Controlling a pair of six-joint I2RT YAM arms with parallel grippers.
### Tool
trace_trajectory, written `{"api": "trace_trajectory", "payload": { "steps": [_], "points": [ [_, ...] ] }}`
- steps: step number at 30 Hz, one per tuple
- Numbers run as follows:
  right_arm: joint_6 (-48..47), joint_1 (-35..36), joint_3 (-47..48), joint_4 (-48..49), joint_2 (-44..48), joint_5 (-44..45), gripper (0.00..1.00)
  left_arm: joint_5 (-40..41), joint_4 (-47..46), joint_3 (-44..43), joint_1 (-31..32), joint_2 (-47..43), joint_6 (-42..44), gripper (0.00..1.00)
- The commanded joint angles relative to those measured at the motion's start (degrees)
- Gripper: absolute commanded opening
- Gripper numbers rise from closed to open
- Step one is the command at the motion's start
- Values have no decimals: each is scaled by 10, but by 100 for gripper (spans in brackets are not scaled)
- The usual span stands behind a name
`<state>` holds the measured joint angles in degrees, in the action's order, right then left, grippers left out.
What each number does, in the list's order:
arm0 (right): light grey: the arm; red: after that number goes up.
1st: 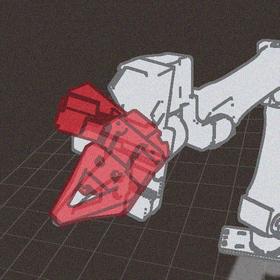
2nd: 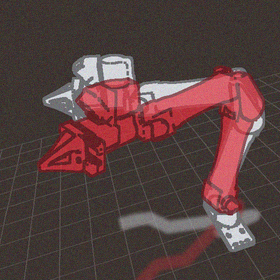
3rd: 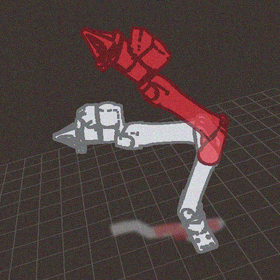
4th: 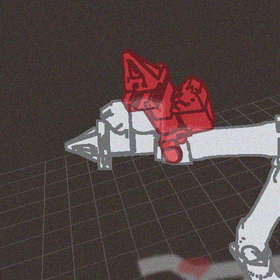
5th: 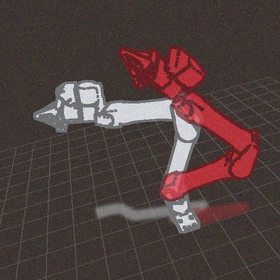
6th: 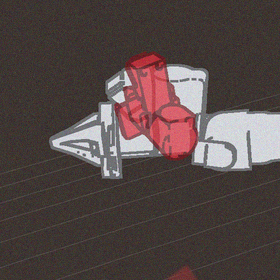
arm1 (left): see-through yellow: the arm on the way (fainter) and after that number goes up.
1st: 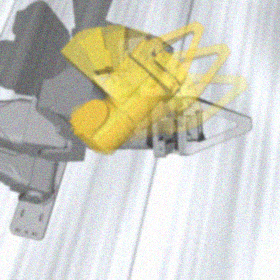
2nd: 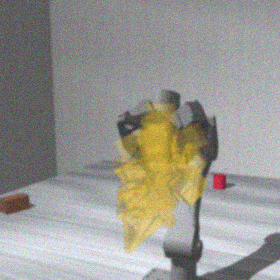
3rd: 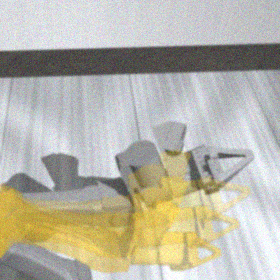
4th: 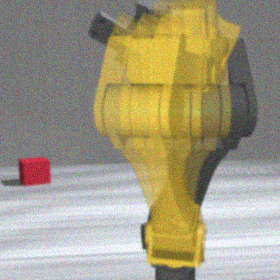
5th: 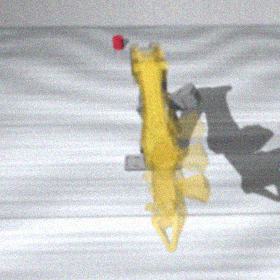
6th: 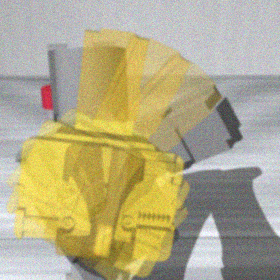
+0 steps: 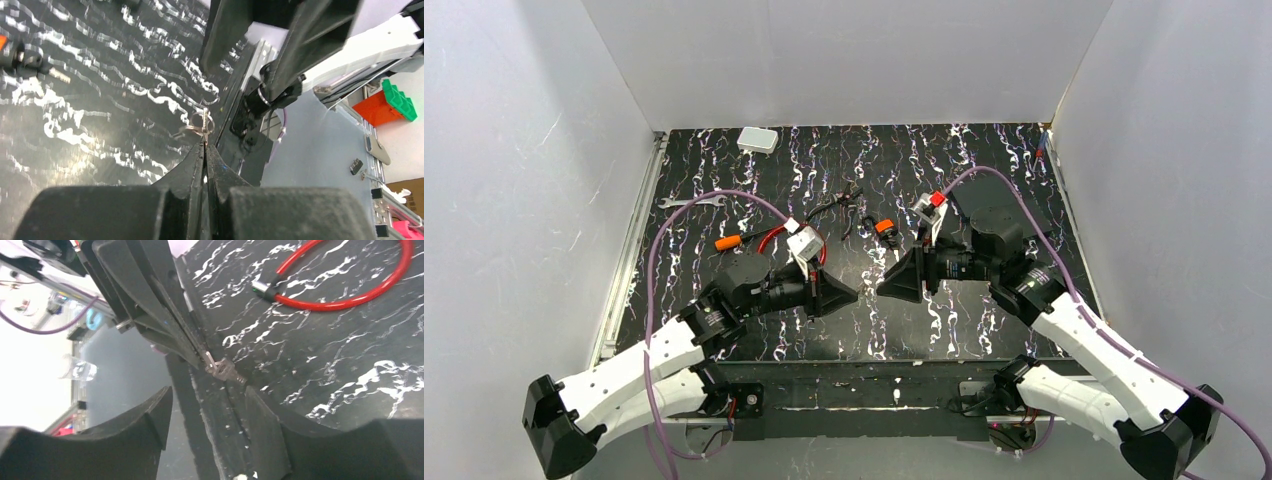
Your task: Unlock with the key
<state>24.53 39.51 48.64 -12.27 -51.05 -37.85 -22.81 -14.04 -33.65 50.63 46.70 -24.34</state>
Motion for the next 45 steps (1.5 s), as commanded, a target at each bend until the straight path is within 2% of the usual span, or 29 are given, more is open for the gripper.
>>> {"api": "trace_trajectory", "payload": {
  "steps": [1, 5, 8, 10, 12, 15, 18, 23, 26, 32, 41, 45],
  "points": [
    [-65, 0, 14, 1, 20, 48, 68, 42, 175, -52, -4, -19, -10, 0],
    [-30, 0, -24, 76, 49, 67, 81, 45, 282, -81, -4, -38, -25, 0],
    [-28, 0, -50, 143, 67, 55, 92, 62, 396, -120, -3, -41, -30, 0],
    [-27, 0, -52, 160, 55, 16, 93, 62, 448, -144, -4, -38, -35, 0],
    [13, 1, -64, 224, 25, -56, 93, 56, 486, -169, -4, -34, -42, 0],
    [98, 15, -99, 361, -8, -128, 88, 33, 517, -192, -4, -33, -44, 0],
    [109, 55, -114, 408, -18, -132, 86, 21, 540, -206, -4, -34, -35, 0],
    [94, 114, -103, 410, -48, -101, 76, -22, 546, -217, -4, -29, -25, 0],
    [123, 127, -112, 458, -63, -83, 71, -48, 546, -222, -4, -21, -20, 0],
    [127, 144, -112, 475, -103, -49, 61, -90, 546, -237, -4, -11, -6, 0],
    [91, 184, -91, 448, -132, -43, 52, -100, 538, -235, -4, 1, 3, 0],
    [85, 191, -89, 440, -139, -41, 41, -97, 536, -231, -4, -1, 5, 0]
  ]
}}
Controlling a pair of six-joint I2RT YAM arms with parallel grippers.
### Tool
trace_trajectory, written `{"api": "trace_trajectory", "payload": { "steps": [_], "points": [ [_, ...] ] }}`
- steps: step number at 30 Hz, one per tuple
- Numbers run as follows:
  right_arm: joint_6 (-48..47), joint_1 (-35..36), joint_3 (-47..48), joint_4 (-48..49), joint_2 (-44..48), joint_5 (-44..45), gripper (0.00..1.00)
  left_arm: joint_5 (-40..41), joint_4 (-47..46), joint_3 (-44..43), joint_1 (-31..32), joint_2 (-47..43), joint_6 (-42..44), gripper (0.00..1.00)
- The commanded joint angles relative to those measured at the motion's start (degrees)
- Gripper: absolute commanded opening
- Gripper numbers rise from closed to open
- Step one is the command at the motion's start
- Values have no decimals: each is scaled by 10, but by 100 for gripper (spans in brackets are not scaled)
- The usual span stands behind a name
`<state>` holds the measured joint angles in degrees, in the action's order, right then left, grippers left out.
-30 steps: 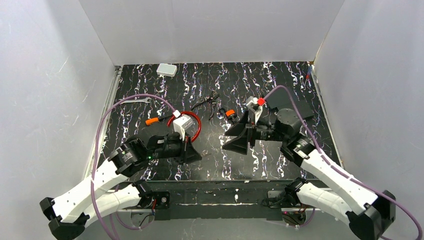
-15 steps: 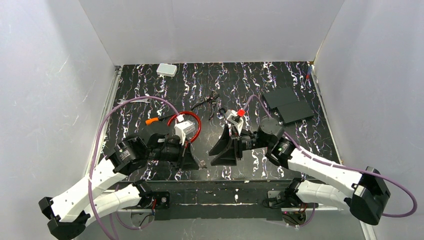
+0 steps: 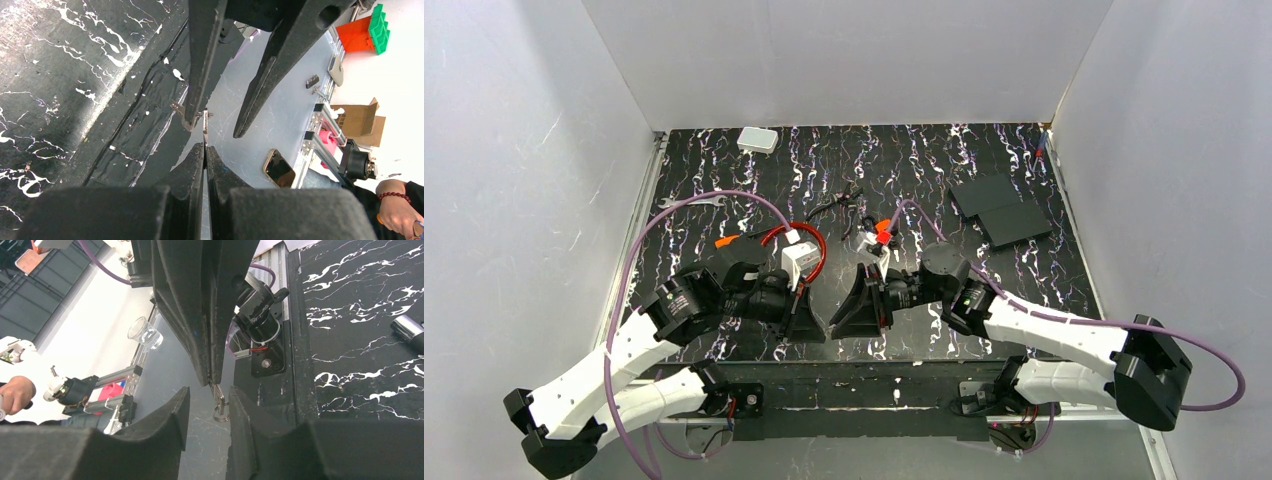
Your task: Unlock with the key
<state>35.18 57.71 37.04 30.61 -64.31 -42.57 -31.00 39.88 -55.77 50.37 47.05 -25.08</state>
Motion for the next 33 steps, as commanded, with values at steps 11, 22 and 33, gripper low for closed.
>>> {"api": "trace_trajectory", "payload": {
  "steps": [11, 22, 33],
  "points": [
    [-20, 17, 30, 20, -24, 4, 15, -8, -7, 0, -2, -13, 10, 0],
    [-21, 20, 18, 26, -14, -8, 1, 8, -5, 0, -2, -14, 9, 0],
    [-50, 21, -15, -66, 49, 78, 1, 73, 53, -41, -2, -17, 25, 56]
  ]
}}
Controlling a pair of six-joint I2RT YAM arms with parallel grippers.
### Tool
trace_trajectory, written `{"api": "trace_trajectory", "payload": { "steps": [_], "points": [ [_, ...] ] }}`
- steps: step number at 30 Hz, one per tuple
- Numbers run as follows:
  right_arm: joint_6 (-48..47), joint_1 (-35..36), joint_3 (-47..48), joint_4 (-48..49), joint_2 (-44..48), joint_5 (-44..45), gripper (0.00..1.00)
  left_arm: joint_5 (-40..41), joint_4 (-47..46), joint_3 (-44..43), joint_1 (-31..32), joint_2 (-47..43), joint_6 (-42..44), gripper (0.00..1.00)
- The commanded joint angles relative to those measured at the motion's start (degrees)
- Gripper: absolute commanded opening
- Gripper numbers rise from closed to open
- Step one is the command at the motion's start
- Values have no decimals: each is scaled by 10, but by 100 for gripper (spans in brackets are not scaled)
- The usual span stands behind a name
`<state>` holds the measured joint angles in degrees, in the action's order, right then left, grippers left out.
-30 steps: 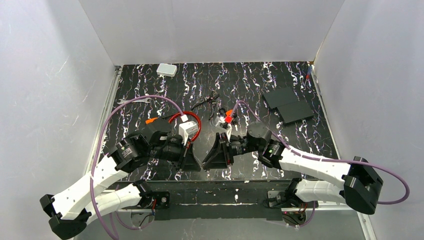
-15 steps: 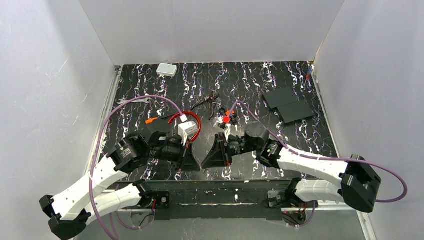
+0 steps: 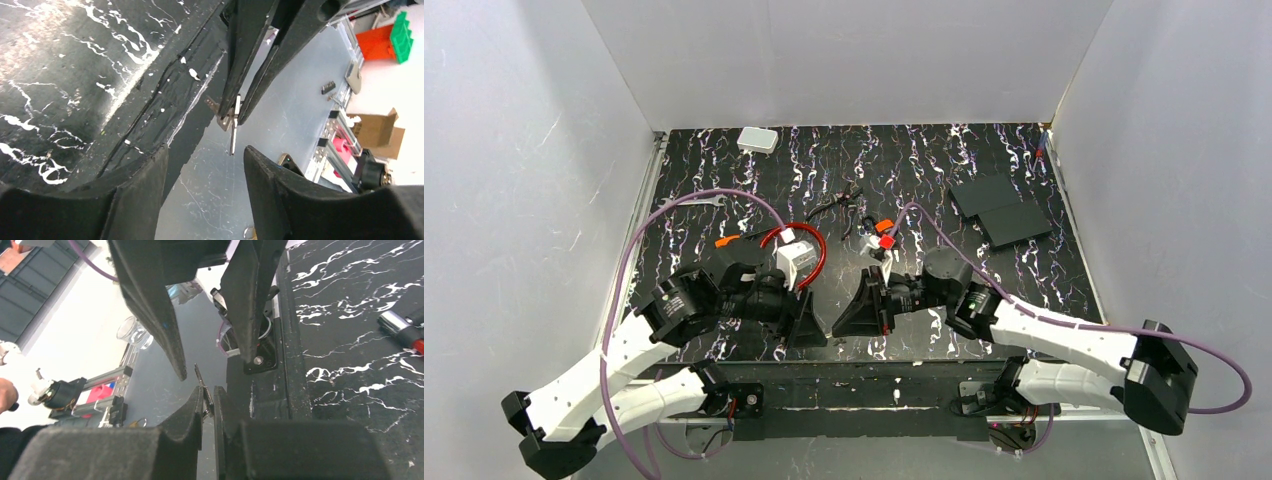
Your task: Unlock with the key
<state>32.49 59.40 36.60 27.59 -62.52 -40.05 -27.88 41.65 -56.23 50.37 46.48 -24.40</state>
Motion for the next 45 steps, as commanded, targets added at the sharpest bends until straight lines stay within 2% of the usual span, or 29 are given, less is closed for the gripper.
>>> {"api": "trace_trajectory", "payload": {
  "steps": [1, 3, 6, 10, 12, 13, 14, 15, 16, 18, 19, 20, 21, 25, 30, 37, 41, 45],
  "points": [
    [-24, 4, -16, -48, 38, 69, 1, 53, 39, -38, -2, -16, 29, 57],
    [-23, 4, -27, -70, 55, 98, 1, 99, 45, -40, -2, -25, 47, 56],
    [-16, 4, -50, -108, 90, 164, 1, 221, 37, -23, -1, -52, 75, 53],
    [2, 4, -77, -155, 136, 256, 1, 304, -2, 9, -2, -72, 113, 62],
    [15, 4, -95, -201, 167, 330, 1, 454, -22, 34, -2, -40, 122, 64],
    [18, 4, -102, -214, 171, 349, 1, 486, -35, 47, -2, -10, 143, 70],
    [18, 3, -105, -222, 169, 355, 1, 493, -48, 54, -2, 24, 163, 75],
    [19, 3, -105, -229, 168, 357, 1, 458, -29, 36, -3, 86, 187, 86],
    [20, 3, -105, -233, 172, 360, 1, 399, -12, 18, -9, 142, 203, 86],
    [15, 3, -106, -240, 184, 359, 1, 348, -12, -1, -27, 208, 234, 86],
    [11, 3, -108, -244, 190, 356, 1, 316, -23, -9, -56, 237, 241, 82],
    [8, 3, -109, -248, 195, 351, 1, 243, -26, -21, -93, 280, 259, 80],
    [5, 3, -110, -251, 199, 348, 1, 236, -32, -29, -112, 310, 264, 78],
    [3, 3, -118, -267, 228, 342, 1, 247, -55, -41, -141, 411, 281, 74],
    [-1, 3, -120, -275, 239, 335, 1, 233, -27, -70, -177, 502, 265, 65],
    [-18, 2, -102, -307, 243, 331, 1, 269, -23, -86, -181, 570, 219, 51],
    [-25, 2, -92, -313, 237, 330, 1, 239, -28, -86, -182, 590, 189, 21],
    [-25, 2, -86, -315, 237, 333, 1, 225, -30, -86, -181, 600, 115, 0]
  ]
}}
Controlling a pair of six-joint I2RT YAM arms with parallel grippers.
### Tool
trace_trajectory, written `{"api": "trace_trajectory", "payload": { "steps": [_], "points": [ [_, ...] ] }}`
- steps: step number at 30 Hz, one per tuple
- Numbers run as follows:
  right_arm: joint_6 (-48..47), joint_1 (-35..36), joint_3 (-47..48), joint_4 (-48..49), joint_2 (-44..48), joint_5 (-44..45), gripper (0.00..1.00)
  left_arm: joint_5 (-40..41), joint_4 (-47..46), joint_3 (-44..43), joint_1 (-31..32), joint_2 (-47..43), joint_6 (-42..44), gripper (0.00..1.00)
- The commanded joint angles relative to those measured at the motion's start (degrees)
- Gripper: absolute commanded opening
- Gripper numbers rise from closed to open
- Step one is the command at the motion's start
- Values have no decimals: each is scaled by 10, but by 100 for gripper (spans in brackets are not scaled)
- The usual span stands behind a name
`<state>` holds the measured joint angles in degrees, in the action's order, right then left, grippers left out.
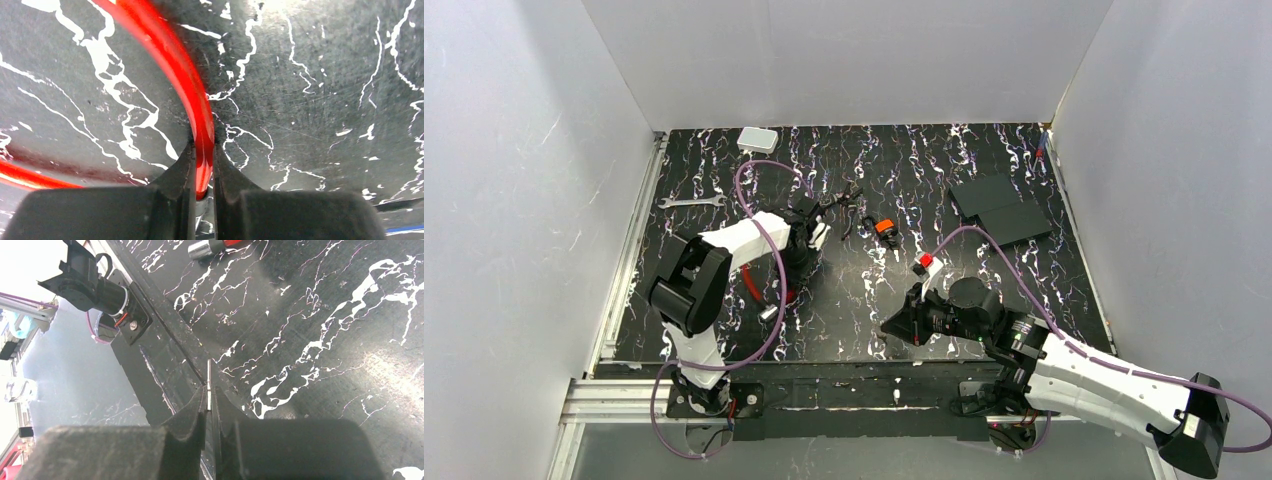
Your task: Unlock with the key
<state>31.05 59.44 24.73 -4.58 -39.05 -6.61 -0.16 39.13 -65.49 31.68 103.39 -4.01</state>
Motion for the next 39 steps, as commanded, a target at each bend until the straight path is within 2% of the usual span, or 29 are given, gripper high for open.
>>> {"api": "trace_trajectory", "payload": {
  "steps": [1, 9, 17, 21, 25, 27, 28, 32, 34, 36, 39],
  "points": [
    [-10, 1, 33, 7, 3, 0, 1, -54, -2, 4, 6, 34, -116, 0],
    [-8, 1, 39, 13, -16, 2, 1, -48, -23, 9, 6, 16, -332, 0],
    [-4, 1, 44, 7, -20, 30, 1, -83, -184, 93, 5, -17, -574, 0],
    [0, 2, 42, -7, -6, 45, 1, -131, -302, 136, 5, -11, -687, 0],
    [3, 1, 38, -22, 10, 52, 1, -122, -342, 156, 6, -14, -764, 0],
    [4, 1, 37, -26, 13, 54, 1, -102, -336, 163, 6, -28, -782, 7],
    [3, 1, 37, -28, 14, 54, 1, -91, -332, 164, 6, -38, -776, 15],
    [5, 1, 40, -30, 16, 59, 1, -53, -286, 151, 7, -89, -723, 54],
    [4, 2, 41, -28, 13, 60, 1, -40, -269, 148, 7, -115, -691, 70],
    [4, 1, 44, -27, 8, 62, 1, -21, -245, 141, 7, -142, -653, 81],
    [6, 1, 45, -24, 3, 63, 1, 15, -191, 113, 7, -177, -572, 85]
  ]
}}
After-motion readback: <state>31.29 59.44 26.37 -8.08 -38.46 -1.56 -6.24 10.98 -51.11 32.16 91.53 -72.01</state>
